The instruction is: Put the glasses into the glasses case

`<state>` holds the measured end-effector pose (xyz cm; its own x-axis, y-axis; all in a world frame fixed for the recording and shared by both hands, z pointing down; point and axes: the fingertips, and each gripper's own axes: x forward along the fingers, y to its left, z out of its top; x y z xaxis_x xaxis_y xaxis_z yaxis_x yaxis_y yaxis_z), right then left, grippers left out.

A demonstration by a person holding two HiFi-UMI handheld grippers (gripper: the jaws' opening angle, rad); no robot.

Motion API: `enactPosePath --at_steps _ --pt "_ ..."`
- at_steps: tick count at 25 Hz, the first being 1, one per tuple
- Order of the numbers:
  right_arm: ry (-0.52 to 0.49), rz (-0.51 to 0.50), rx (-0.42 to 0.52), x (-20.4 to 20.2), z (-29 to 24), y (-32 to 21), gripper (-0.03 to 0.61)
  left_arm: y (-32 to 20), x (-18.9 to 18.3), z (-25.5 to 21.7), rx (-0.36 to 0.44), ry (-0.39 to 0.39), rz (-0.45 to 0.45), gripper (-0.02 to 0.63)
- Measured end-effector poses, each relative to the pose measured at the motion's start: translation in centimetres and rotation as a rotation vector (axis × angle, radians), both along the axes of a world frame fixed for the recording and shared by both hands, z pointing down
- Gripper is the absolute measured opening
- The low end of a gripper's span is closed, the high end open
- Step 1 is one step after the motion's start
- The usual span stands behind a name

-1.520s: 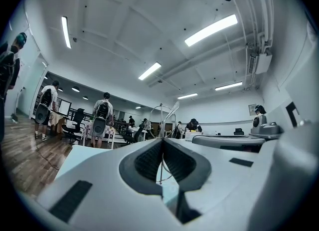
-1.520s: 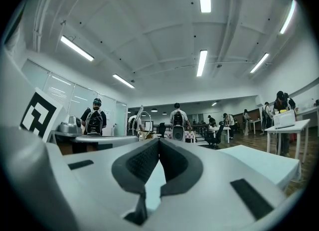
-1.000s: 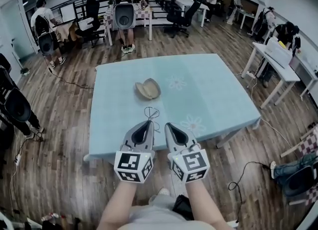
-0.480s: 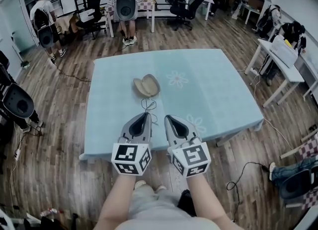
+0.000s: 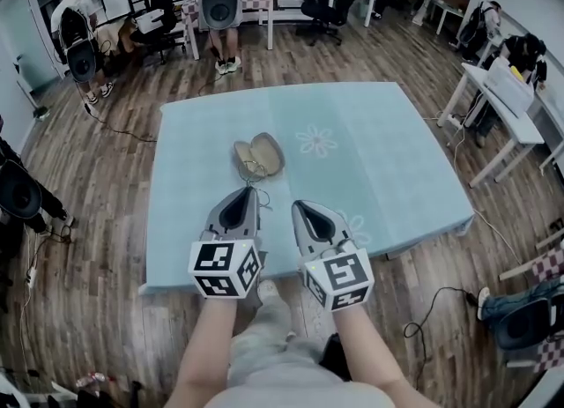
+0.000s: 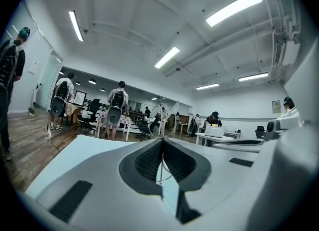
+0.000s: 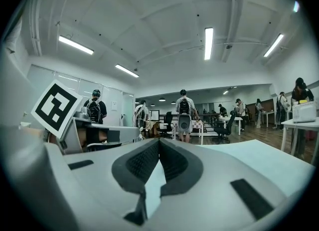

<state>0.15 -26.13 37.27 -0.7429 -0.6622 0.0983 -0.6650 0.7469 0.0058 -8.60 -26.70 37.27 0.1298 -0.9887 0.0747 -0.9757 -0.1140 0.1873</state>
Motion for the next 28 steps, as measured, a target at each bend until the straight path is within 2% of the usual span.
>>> enactPosePath --at_steps 7,16,24,28 --pt "0.022 0.003 -0.004 -1.3 0.2 -4.9 0.003 -5.0 -1.1 0.8 -0.036 0.029 0.006 0.013" --pt "0.07 0.022 -0.05 -3.8 2.8 -11.4 0.003 -11.8 -3.7 4.5 -0.132 0.088 0.024 0.012" --pt "0.121 0.03 -0.113 -5.3 5.8 -15.9 0.004 -17.0 -5.9 9.8 -0.283 0.335 0.016 0.012" --pt "0.135 0.034 -0.136 -6.0 7.1 -17.8 0.003 -19.1 -6.9 12.2 -0.375 0.415 -0.009 0.012"
